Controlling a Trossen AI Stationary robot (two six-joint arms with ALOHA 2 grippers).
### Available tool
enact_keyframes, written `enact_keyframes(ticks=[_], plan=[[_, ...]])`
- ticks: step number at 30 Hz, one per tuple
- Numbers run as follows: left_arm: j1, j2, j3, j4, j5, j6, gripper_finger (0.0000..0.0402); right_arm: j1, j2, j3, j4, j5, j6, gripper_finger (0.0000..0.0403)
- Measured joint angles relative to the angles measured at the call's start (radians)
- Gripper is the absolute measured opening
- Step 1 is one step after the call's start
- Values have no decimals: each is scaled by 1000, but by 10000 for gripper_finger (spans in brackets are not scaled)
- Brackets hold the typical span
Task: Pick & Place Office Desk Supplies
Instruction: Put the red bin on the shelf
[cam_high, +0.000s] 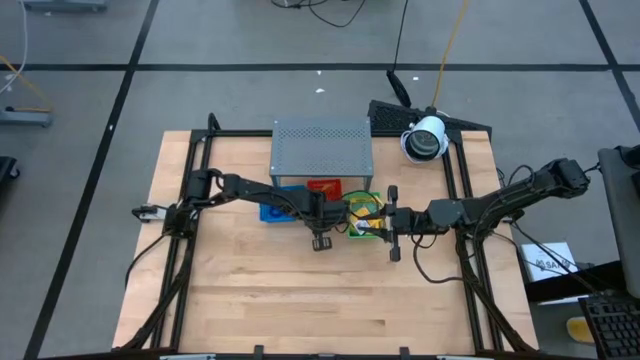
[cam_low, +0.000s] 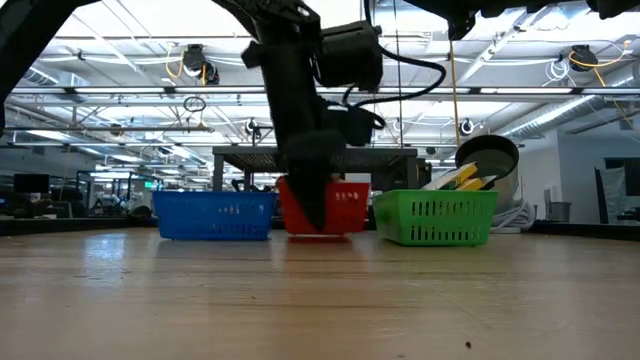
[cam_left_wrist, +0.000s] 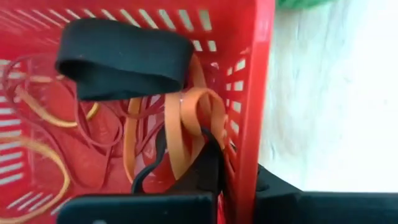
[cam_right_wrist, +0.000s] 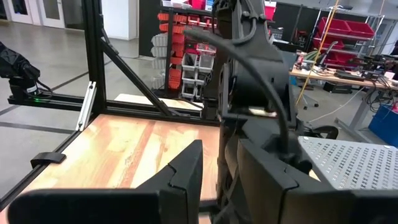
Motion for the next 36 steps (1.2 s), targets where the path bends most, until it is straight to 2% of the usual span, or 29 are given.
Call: enact_keyframes(ticks=[9, 16, 22, 36], plan=[[-4, -101, 70, -240, -8, -52, 7, 0, 0, 0, 6, -2, -3, 91], [-21, -199, 114, -292, -42, -48, 6, 0, 0, 0, 5, -2, -3, 91], [-35, -250, 165, -337, -125, -2, 5, 0, 0, 0, -6, -2, -7, 91], [-70, -250, 191, -354, -117, -2, 5, 0, 0, 0, -8, -3, -8, 91]])
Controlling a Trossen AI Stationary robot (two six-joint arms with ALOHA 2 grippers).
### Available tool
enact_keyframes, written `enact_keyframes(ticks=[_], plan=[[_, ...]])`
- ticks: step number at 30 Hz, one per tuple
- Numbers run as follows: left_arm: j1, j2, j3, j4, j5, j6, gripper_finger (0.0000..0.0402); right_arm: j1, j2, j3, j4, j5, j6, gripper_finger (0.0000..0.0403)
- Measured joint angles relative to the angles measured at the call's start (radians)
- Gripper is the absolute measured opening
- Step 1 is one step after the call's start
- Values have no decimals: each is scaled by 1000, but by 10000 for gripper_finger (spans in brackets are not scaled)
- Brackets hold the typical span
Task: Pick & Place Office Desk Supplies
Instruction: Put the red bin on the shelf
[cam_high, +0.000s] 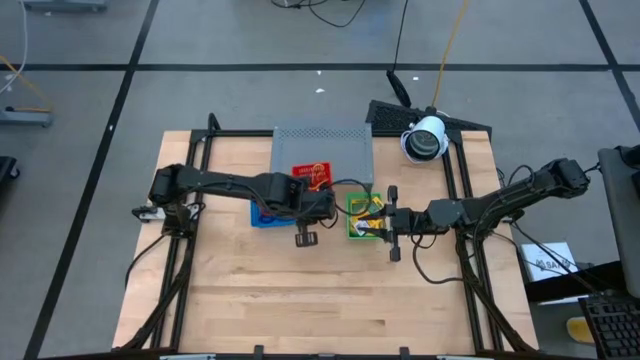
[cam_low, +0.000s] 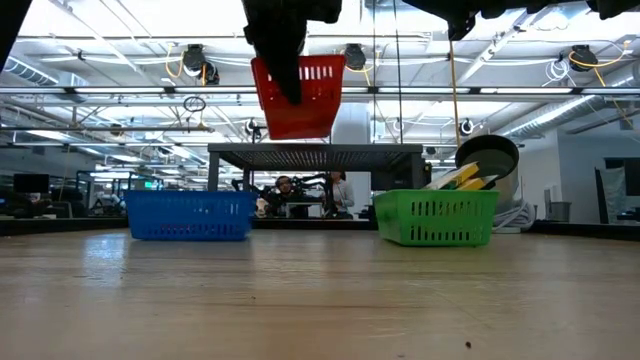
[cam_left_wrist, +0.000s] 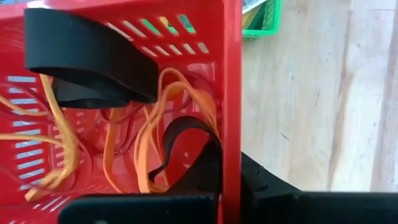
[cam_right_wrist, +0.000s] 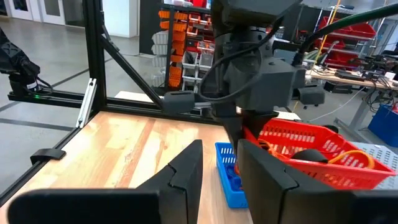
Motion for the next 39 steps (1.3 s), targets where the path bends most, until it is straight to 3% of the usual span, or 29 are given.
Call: enact_keyframes(ticks=[13, 21, 34, 39], plan=[[138, 0, 0, 4, -7, 194, 5, -4, 0, 0, 19, 0, -23, 91], [241, 0, 0, 97, 70, 316, 5, -21, 0, 0, 49, 0, -62, 91], [341, 43, 1, 145, 167, 382, 5, -75, 0, 0, 38, -1, -132, 91], [347, 45, 1, 154, 170, 371, 28, -109, 0, 0, 22, -1, -132, 91]])
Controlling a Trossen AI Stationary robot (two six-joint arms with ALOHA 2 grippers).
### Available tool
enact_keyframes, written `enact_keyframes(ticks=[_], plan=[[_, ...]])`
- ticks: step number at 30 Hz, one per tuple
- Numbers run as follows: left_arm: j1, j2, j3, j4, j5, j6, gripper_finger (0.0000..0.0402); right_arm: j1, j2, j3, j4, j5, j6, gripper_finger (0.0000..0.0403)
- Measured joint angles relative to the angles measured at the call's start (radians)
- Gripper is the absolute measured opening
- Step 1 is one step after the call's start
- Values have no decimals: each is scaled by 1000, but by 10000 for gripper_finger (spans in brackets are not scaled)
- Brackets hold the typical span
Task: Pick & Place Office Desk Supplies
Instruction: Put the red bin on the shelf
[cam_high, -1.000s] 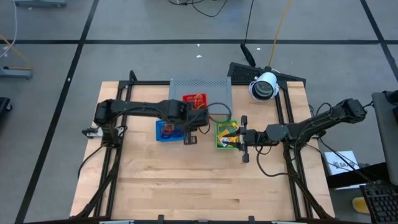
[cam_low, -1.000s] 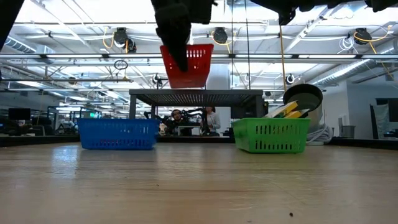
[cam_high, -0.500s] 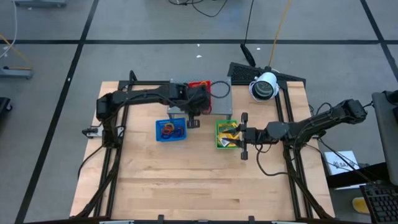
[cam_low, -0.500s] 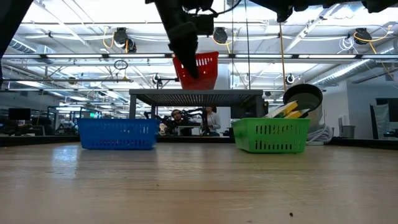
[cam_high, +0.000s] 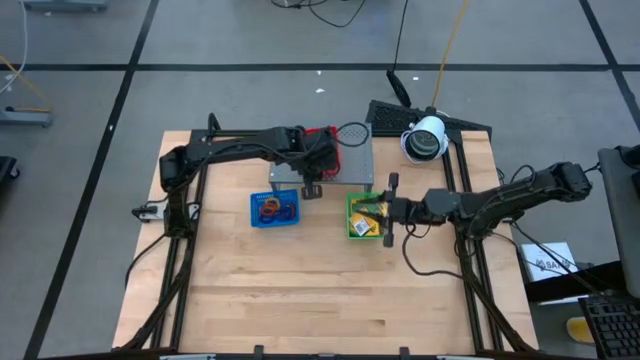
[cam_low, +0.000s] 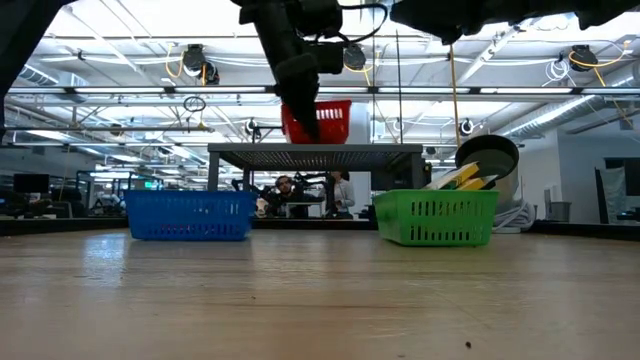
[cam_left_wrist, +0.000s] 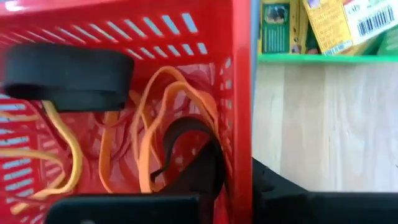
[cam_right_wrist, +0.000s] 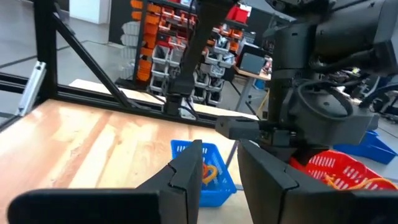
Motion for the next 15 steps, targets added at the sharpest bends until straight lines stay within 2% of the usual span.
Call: enact_keyframes(ticks=[5, 10, 15], plan=[[-13, -2, 0, 82, 0, -26, 60, -19, 0, 0, -8, 0, 0, 91], [-33, -2, 0, 96, -3, 14, 93, -22, 0, 0, -9, 0, 0, 91], [-55, -6, 0, 95, -73, 11, 133, -22, 0, 0, -13, 0, 0, 91]])
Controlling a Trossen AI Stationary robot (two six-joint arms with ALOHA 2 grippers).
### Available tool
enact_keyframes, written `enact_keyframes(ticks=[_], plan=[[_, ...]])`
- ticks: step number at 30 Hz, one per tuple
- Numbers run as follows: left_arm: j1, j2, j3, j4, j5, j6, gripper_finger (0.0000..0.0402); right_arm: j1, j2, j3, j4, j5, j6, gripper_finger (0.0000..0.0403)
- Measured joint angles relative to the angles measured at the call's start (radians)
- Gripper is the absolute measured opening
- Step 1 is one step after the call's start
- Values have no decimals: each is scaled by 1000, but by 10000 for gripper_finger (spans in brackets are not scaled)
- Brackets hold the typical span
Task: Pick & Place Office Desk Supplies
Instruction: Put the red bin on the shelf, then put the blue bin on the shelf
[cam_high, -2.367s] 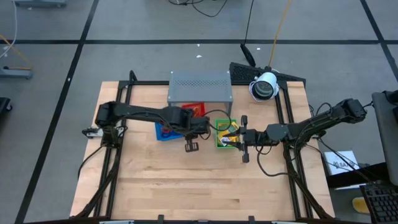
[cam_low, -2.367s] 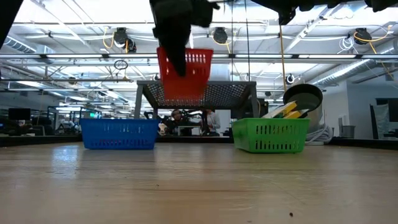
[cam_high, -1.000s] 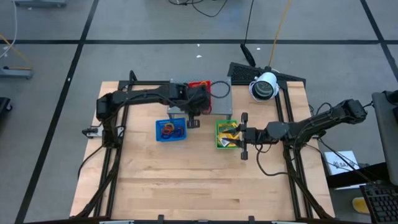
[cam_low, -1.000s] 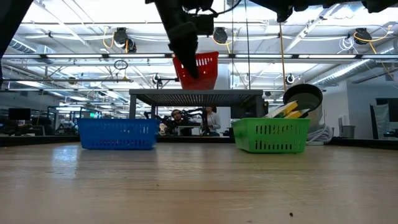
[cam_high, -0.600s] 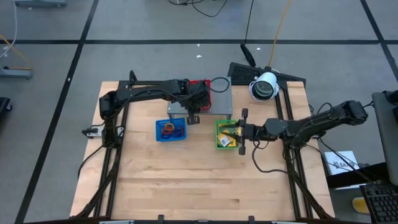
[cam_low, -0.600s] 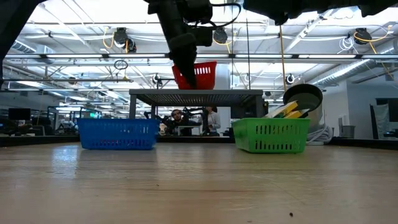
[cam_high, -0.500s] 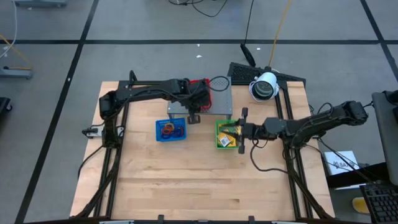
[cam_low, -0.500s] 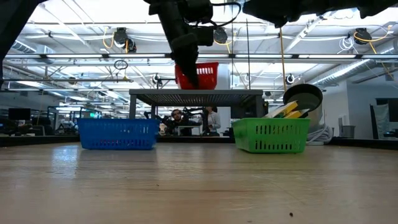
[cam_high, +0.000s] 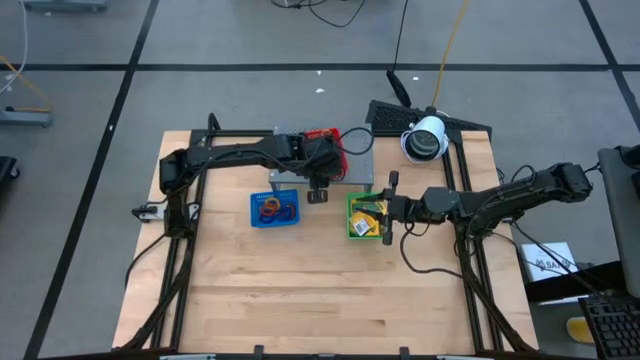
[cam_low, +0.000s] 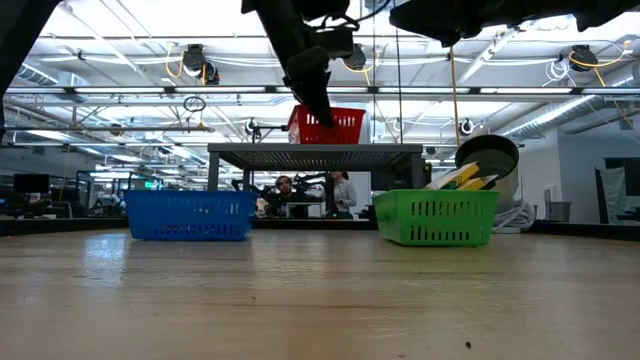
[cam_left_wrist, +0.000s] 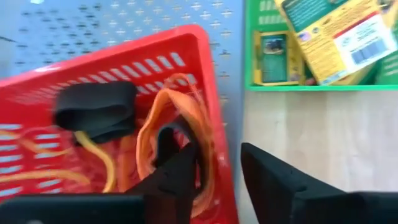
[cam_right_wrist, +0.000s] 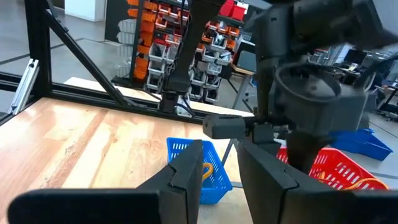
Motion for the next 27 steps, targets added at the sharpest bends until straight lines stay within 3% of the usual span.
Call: enact_keyframes(ticks=[5, 11, 19, 24, 27], plan=[[-30, -33, 7, -5, -104, 21, 174, 0, 0, 0, -1, 0, 24, 91], [-84, -143, 23, -35, -112, -37, 207, 0, -64, 0, -52, -12, 30, 91], [-191, -309, 24, -274, -113, -286, 216, 17, -199, 1, -206, -108, 57, 91], [-269, -306, -20, -395, -138, -423, 216, 43, -204, 0, -240, -108, 58, 91], [-302, -292, -95, -374, -147, -456, 216, 62, -197, 0, -254, -109, 60, 91]])
